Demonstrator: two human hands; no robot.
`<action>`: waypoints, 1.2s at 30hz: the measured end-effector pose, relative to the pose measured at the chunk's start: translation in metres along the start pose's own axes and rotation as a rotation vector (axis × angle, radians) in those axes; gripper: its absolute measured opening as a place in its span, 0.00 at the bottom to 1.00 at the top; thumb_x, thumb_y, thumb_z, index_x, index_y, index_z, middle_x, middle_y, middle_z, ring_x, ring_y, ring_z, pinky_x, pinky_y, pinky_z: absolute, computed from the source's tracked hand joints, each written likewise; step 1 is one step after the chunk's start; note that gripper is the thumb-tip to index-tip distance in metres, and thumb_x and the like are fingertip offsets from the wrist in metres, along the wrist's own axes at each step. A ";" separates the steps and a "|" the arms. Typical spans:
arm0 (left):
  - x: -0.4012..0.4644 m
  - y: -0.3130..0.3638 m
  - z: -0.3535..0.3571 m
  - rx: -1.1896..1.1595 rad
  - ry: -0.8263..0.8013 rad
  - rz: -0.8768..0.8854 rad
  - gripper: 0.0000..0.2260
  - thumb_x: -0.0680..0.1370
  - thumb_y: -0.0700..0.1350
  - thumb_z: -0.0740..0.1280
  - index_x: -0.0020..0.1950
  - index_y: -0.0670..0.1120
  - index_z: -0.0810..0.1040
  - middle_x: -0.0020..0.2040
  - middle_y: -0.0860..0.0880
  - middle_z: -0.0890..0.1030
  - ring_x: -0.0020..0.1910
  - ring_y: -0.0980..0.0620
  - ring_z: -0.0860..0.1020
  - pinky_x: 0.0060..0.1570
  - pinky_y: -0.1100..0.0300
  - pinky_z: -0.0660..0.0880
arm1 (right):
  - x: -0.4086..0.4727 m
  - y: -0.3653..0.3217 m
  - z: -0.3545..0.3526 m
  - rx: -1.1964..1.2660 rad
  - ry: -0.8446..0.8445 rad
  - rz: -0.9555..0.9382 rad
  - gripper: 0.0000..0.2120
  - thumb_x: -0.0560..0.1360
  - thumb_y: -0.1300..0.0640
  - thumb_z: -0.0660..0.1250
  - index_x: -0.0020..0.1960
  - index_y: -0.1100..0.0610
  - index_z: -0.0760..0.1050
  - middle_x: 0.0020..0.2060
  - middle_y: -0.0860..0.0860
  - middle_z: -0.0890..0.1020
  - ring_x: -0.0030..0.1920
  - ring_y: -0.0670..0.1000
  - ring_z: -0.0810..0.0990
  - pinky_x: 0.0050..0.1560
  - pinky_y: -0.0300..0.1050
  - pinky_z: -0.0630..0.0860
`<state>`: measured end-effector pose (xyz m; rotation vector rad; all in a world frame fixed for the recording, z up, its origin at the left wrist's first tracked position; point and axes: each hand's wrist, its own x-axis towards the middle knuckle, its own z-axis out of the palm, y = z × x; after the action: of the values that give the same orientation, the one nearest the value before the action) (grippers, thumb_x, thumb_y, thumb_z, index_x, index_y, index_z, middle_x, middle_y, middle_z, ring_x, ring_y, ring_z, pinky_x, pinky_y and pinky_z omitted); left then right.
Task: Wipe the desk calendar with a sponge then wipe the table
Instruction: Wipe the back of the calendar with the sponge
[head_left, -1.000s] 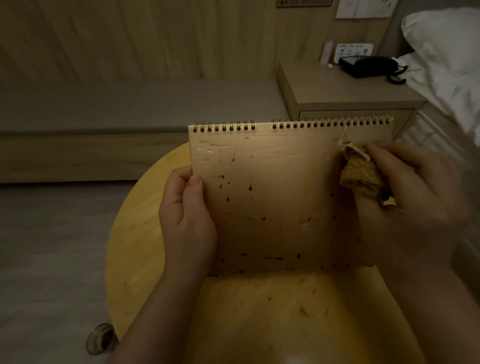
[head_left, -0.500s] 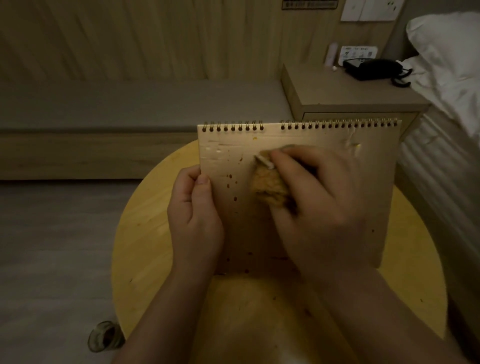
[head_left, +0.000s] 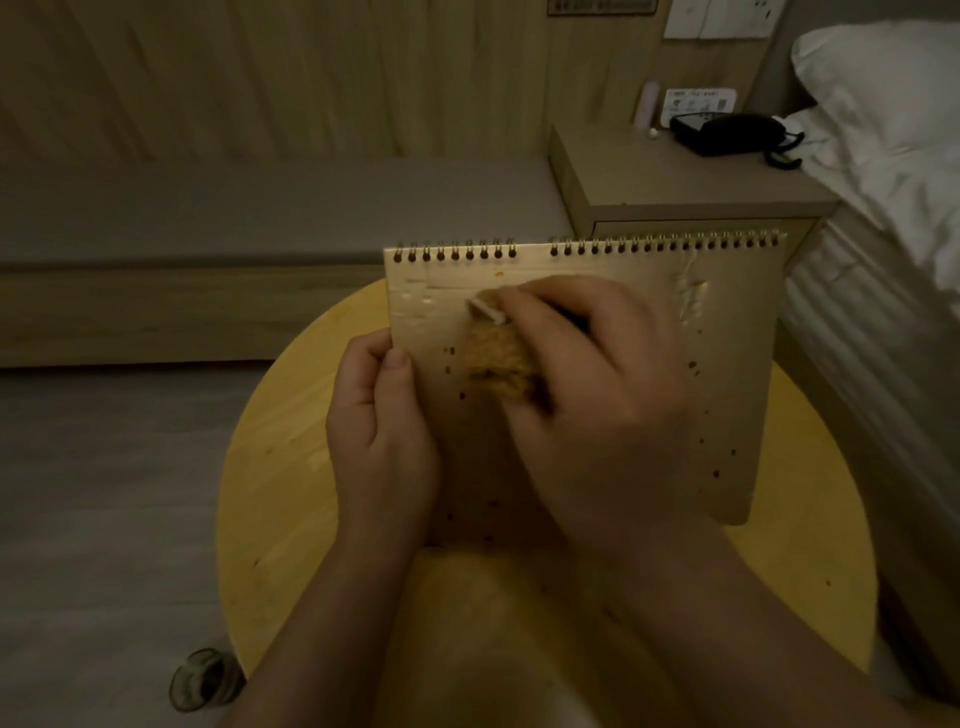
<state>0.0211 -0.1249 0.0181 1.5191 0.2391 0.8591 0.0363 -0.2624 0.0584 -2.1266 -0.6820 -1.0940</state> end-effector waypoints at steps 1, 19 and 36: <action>0.000 0.000 0.000 0.012 0.003 0.001 0.11 0.82 0.46 0.58 0.48 0.56 0.79 0.41 0.62 0.82 0.42 0.62 0.77 0.40 0.66 0.73 | 0.000 0.011 -0.006 -0.040 0.001 0.011 0.14 0.76 0.67 0.75 0.62 0.64 0.85 0.54 0.60 0.85 0.53 0.63 0.82 0.59 0.43 0.70; 0.003 0.000 0.001 0.042 -0.019 0.008 0.14 0.83 0.45 0.57 0.49 0.60 0.79 0.44 0.65 0.81 0.43 0.66 0.77 0.41 0.72 0.72 | -0.035 0.093 -0.055 -0.198 0.069 0.139 0.14 0.77 0.62 0.75 0.63 0.62 0.85 0.54 0.60 0.84 0.53 0.66 0.81 0.58 0.48 0.72; -0.002 0.002 -0.004 -0.178 -0.161 0.043 0.07 0.82 0.40 0.63 0.56 0.50 0.77 0.47 0.58 0.85 0.46 0.59 0.82 0.45 0.65 0.77 | -0.030 -0.039 0.023 0.182 -0.049 0.077 0.15 0.75 0.66 0.75 0.62 0.64 0.84 0.54 0.59 0.85 0.52 0.60 0.81 0.55 0.53 0.78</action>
<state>0.0163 -0.1233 0.0188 1.4221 0.0119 0.7660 0.0055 -0.2240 0.0347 -2.0121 -0.6899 -0.9057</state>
